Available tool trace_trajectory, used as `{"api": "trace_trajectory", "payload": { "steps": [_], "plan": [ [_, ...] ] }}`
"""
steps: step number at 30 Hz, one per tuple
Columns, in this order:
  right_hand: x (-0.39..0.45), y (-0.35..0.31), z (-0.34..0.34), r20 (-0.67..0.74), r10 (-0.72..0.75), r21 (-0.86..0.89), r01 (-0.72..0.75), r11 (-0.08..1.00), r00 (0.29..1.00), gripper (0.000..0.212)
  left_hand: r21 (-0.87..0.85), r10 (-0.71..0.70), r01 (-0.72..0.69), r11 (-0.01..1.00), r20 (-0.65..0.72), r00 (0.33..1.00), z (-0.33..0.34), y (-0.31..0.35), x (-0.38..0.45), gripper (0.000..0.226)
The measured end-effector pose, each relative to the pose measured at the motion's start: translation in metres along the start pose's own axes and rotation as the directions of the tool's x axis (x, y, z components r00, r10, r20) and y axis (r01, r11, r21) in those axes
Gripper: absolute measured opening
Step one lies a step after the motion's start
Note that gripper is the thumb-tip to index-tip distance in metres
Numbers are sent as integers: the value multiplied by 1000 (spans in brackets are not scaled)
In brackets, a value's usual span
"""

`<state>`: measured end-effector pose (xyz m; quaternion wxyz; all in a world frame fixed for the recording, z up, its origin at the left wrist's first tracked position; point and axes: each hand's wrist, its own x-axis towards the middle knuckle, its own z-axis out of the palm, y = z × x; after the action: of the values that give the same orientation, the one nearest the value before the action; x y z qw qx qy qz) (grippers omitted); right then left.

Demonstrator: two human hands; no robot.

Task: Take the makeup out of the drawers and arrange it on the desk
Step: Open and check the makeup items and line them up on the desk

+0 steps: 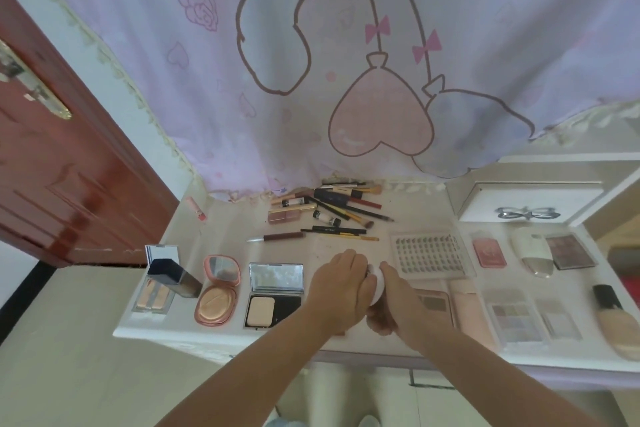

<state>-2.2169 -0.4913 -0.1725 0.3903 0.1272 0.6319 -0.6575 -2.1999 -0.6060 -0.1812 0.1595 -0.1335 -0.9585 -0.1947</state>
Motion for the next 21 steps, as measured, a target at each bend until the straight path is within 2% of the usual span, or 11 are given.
{"api": "trace_trajectory", "payload": {
  "steps": [3, 5, 8, 10, 12, 15, 18, 21],
  "plan": [
    [2, 3, 2, -12, 20, -110, -21, 994, 1000, 65, -106, -163, 180, 978, 150, 975, -2, 8, -3, 74],
    [3, 3, 2, 5, 21, -182, -20, 983, 1000, 66, -110, -240, 265, 958, 199, 950, -4, 10, -4, 85],
    [2, -3, -4, 71, -29, -294, 49, 955, 997, 55, -121, -357, 410, 904, 315, 879, -7, 13, -1, 83],
    [-2, -5, -11, 139, -35, -282, 73, 956, 990, 41, -171, -459, 554, 815, 393, 797, -3, 17, -1, 64],
    [-3, -5, -18, 183, -48, -376, 115, 920, 982, 31, -240, -555, 706, 666, 474, 684, 4, 19, -4, 53],
    [-3, 2, -28, 192, -60, -556, 159, 816, 980, 23, -281, -628, 878, 387, 618, 474, 21, 13, -9, 65],
    [2, 9, -38, 196, -114, -606, 211, 767, 974, 17, -327, -600, 930, 167, 715, 359, 30, 8, -12, 68],
    [11, 16, -50, 129, -200, -530, 237, 814, 971, 29, -341, -524, 932, -122, 820, 232, 34, 5, -20, 58]
  ]
}}
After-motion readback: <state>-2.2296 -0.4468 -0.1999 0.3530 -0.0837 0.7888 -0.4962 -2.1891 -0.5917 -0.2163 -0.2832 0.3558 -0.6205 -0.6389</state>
